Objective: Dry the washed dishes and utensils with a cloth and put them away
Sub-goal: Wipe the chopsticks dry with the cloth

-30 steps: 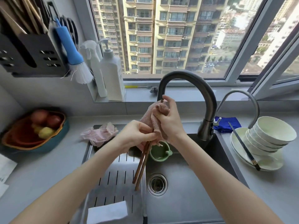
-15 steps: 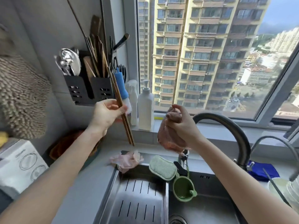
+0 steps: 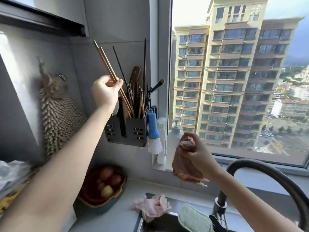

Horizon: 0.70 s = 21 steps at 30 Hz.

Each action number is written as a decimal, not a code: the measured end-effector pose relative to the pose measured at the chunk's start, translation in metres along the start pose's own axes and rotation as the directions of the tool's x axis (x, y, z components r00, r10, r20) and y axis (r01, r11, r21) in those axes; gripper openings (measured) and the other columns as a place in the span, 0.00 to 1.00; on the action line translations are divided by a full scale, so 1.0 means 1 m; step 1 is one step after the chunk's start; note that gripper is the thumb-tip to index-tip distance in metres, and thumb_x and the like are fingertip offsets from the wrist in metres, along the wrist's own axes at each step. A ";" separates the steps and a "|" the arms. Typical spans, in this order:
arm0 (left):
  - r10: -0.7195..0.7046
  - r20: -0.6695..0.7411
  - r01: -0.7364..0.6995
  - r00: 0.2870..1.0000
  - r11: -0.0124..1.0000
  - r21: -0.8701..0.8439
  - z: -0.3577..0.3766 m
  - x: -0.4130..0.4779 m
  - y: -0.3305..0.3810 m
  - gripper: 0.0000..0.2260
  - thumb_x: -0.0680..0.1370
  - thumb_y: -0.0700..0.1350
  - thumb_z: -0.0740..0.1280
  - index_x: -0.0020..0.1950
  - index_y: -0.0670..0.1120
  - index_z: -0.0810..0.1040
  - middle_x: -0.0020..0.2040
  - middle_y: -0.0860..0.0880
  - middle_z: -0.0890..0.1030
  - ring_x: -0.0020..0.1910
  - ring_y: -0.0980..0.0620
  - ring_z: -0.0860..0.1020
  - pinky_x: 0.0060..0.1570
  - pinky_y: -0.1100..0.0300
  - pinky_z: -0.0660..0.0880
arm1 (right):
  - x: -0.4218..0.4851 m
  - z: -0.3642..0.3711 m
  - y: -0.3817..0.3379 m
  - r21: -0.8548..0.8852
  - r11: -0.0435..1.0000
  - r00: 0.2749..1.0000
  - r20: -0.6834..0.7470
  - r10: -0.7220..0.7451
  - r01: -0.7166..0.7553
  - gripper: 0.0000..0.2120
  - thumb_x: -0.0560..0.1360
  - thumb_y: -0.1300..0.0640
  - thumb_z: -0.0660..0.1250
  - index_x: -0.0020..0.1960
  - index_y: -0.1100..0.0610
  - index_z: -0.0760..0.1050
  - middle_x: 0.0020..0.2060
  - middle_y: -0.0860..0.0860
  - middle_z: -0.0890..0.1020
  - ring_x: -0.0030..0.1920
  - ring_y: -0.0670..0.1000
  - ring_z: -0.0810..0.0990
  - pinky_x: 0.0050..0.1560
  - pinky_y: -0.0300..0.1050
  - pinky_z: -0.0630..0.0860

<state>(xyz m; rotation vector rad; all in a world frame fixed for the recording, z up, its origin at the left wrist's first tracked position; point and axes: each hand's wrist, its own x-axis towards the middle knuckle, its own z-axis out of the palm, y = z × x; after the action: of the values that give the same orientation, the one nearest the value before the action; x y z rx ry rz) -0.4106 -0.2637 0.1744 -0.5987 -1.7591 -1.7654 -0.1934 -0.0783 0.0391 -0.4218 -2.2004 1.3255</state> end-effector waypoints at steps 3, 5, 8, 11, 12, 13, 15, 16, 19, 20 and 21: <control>-0.041 0.018 0.041 0.999 0.999 0.004 0.018 0.001 -0.013 0.06 0.69 0.50 0.74 0.35 0.51 0.79 0.32 0.51 0.80 0.33 0.44 0.80 0.39 0.49 0.80 | 0.002 0.006 0.003 -0.017 1.000 1.000 0.001 0.007 -0.007 0.24 0.73 0.67 0.69 0.65 0.51 0.69 0.45 0.39 0.75 0.44 0.37 0.75 0.40 0.31 0.72; 0.011 0.062 -0.018 0.998 0.994 0.110 0.029 -0.005 -0.020 0.06 0.71 0.47 0.74 0.41 0.45 0.82 0.37 0.47 0.82 0.35 0.47 0.78 0.37 0.62 0.74 | 0.002 0.008 0.007 -0.041 0.999 1.000 -0.003 0.011 -0.011 0.24 0.73 0.67 0.69 0.64 0.50 0.69 0.45 0.38 0.74 0.45 0.37 0.74 0.41 0.32 0.72; -0.058 0.117 0.027 0.991 0.968 0.251 0.041 -0.017 -0.031 0.09 0.72 0.46 0.73 0.43 0.39 0.81 0.38 0.47 0.81 0.37 0.48 0.78 0.37 0.60 0.71 | -0.001 0.009 0.013 -0.078 0.997 1.000 -0.025 0.009 -0.011 0.23 0.72 0.66 0.70 0.63 0.49 0.70 0.45 0.38 0.76 0.46 0.41 0.77 0.44 0.35 0.73; -0.223 0.237 0.098 0.945 0.889 0.447 0.045 -0.023 -0.046 0.09 0.71 0.46 0.75 0.43 0.41 0.82 0.38 0.46 0.82 0.40 0.46 0.80 0.41 0.58 0.73 | -0.006 0.008 0.018 -0.105 0.994 0.999 -0.029 0.026 -0.029 0.25 0.72 0.65 0.70 0.64 0.48 0.70 0.49 0.43 0.79 0.52 0.49 0.78 0.52 0.44 0.75; -0.273 0.282 0.099 0.920 0.857 0.506 0.047 -0.025 -0.050 0.09 0.71 0.46 0.75 0.44 0.41 0.82 0.40 0.45 0.82 0.42 0.47 0.79 0.42 0.58 0.73 | -0.009 0.008 0.020 -0.120 0.992 0.999 -0.026 0.031 -0.034 0.25 0.72 0.65 0.71 0.64 0.48 0.69 0.50 0.45 0.80 0.52 0.50 0.79 0.54 0.47 0.76; -0.293 0.300 0.086 0.908 0.831 0.550 0.048 -0.027 -0.051 0.10 0.71 0.46 0.75 0.45 0.40 0.82 0.41 0.45 0.82 0.44 0.46 0.79 0.42 0.58 0.71 | -0.012 0.008 0.022 -0.136 0.990 0.999 -0.024 0.030 -0.033 0.25 0.71 0.64 0.71 0.64 0.48 0.69 0.52 0.46 0.80 0.53 0.50 0.79 0.55 0.49 0.76; -0.302 0.291 0.070 0.908 0.793 0.605 0.053 -0.029 -0.051 0.10 0.71 0.45 0.74 0.45 0.39 0.81 0.45 0.44 0.83 0.46 0.45 0.78 0.39 0.59 0.68 | -0.018 0.007 0.026 -0.162 0.986 0.999 -0.015 0.031 -0.033 0.26 0.71 0.63 0.71 0.65 0.47 0.69 0.53 0.48 0.81 0.54 0.51 0.80 0.57 0.52 0.76; -0.318 0.283 0.080 0.905 0.779 0.621 0.055 -0.030 -0.048 0.09 0.71 0.43 0.74 0.46 0.39 0.81 0.46 0.43 0.83 0.47 0.44 0.79 0.38 0.59 0.68 | -0.023 0.007 0.028 -0.169 0.985 0.999 -0.004 0.039 -0.039 0.26 0.72 0.63 0.71 0.65 0.46 0.69 0.54 0.48 0.81 0.53 0.51 0.80 0.56 0.51 0.76; -0.363 0.259 0.158 0.895 0.802 0.576 0.058 -0.034 -0.040 0.08 0.69 0.37 0.72 0.48 0.40 0.80 0.47 0.44 0.82 0.50 0.43 0.79 0.39 0.59 0.69 | -0.039 0.001 0.032 -0.142 0.988 0.998 0.003 0.057 -0.056 0.26 0.71 0.63 0.71 0.65 0.46 0.69 0.54 0.46 0.80 0.54 0.48 0.79 0.56 0.45 0.75; -0.361 0.254 0.186 0.897 0.831 0.525 0.057 -0.040 -0.036 0.11 0.69 0.36 0.73 0.50 0.40 0.79 0.47 0.44 0.81 0.50 0.43 0.79 0.41 0.59 0.70 | -0.046 -0.003 0.033 -0.122 0.990 0.998 -0.002 0.068 -0.067 0.25 0.71 0.63 0.71 0.64 0.46 0.70 0.53 0.45 0.80 0.54 0.47 0.79 0.55 0.43 0.74; -0.347 0.235 0.206 0.908 0.858 0.471 0.053 -0.047 -0.031 0.15 0.68 0.36 0.73 0.54 0.40 0.78 0.49 0.44 0.81 0.52 0.44 0.79 0.44 0.58 0.72 | -0.053 -0.008 0.033 -0.101 0.992 0.997 -0.001 0.079 -0.078 0.25 0.72 0.63 0.71 0.63 0.45 0.70 0.52 0.43 0.80 0.54 0.46 0.79 0.55 0.41 0.74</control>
<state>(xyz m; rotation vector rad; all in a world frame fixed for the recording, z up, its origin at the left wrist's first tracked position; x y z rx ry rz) -0.4010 -0.2074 0.1212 -0.4595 -2.4832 -1.4216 -0.1460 -0.0849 -0.0018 -0.5502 -2.2811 1.2589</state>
